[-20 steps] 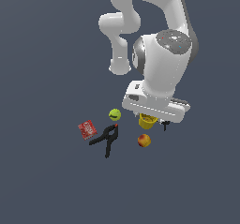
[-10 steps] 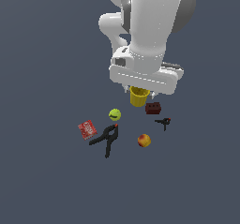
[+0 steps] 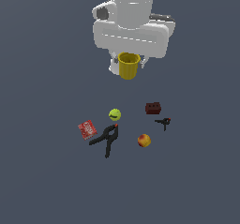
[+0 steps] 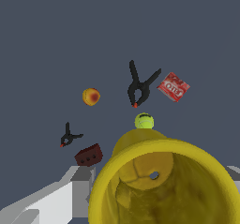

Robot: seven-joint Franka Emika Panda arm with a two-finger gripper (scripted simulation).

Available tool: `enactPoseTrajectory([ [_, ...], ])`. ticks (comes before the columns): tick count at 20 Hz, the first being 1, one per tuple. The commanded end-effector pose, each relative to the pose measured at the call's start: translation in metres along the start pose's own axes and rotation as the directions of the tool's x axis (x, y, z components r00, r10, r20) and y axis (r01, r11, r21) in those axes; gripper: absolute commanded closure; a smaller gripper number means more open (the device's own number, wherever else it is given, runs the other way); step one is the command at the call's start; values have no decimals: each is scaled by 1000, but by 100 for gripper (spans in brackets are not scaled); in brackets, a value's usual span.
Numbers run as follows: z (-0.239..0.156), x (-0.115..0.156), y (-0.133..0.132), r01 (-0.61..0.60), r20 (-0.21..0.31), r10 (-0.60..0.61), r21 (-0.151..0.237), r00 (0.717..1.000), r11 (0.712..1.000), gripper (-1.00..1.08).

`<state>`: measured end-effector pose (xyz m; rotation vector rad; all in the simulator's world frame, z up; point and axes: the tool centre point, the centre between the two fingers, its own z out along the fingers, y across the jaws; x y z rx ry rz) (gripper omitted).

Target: Pick up a designated object from a clutter of objects.

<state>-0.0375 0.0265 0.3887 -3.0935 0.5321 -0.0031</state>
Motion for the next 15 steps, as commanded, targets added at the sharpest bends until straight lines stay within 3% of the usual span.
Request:
enactPoseTrajectory([
  [1,-20,-6,11,0,1,0,-1,1000,1000,108],
  [8,-57,-17,32,1,1,-1,-2,1000,1000,108],
  [15,-69,-20,38,1,2,-1,-2,1000,1000,108],
])
